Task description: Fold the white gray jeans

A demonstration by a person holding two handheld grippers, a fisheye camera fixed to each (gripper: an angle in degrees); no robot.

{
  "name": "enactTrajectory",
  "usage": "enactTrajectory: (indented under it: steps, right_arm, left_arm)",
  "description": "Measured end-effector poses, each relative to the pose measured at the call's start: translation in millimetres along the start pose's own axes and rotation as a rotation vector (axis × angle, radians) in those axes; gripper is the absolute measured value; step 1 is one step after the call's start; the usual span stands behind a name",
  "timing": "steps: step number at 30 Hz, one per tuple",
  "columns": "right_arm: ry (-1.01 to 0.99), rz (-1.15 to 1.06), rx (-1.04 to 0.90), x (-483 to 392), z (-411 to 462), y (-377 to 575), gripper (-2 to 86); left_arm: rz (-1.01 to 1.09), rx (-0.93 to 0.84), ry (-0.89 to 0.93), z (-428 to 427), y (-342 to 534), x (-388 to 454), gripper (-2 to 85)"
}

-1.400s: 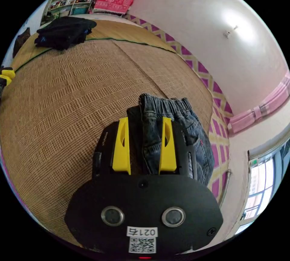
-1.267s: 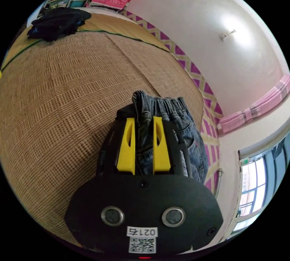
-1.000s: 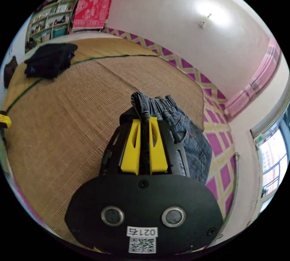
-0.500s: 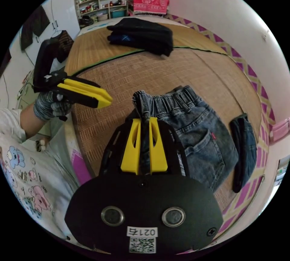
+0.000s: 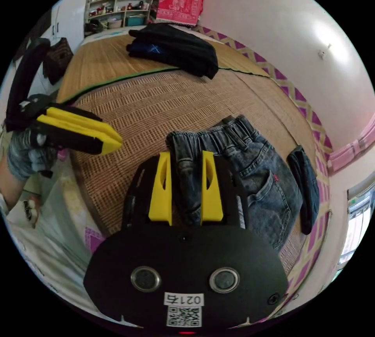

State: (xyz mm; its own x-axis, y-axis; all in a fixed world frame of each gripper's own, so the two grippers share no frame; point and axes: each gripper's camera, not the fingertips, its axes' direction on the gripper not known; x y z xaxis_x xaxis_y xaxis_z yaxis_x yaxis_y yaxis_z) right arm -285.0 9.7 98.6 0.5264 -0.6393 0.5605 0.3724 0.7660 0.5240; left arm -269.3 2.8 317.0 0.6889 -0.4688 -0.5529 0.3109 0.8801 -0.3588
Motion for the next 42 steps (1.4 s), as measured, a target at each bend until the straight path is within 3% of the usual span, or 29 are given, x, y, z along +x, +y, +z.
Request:
enactTrajectory:
  steps: [5, 12, 17, 23, 31, 37, 39, 42]
  right_arm:
    - [-0.317, 0.313, 0.321, 142, -120, 37, 4.5]
    - [-0.124, 0.697, 0.666, 341, -343, 220, 3.9]
    - [0.042, 0.994, 0.572, 437, -385, 354, 3.1]
    - [-0.233, 1.410, 0.379, 516, -288, 482, 2.3]
    - [-0.286, 1.389, 0.467, 530, -333, 486, 2.3]
    - [-0.132, 1.345, 0.318, 515, -359, 495, 4.6]
    - [0.137, 1.220, 0.248, 482, -394, 458, 5.8]
    - [0.332, 0.948, 0.233, 431, -416, 376, 7.1]
  left_arm:
    - [0.006, 0.023, -0.009, 14, -3, -1, -0.8]
    - [-0.046, 0.020, 0.065, 59, -26, -12, 1.1]
    - [-0.114, -0.015, 0.042, 95, -29, -26, 0.0]
    - [-0.191, -0.052, 0.042, 117, -24, -42, -0.9]
    - [-0.202, -0.101, 0.057, 139, -22, -45, -0.9]
    - [-0.193, -0.098, 0.086, 149, -14, -42, -0.9]
    - [-0.107, -0.070, 0.069, 147, -12, -26, -0.8]
    - [0.166, -0.017, 0.006, 141, -11, 40, -0.4]
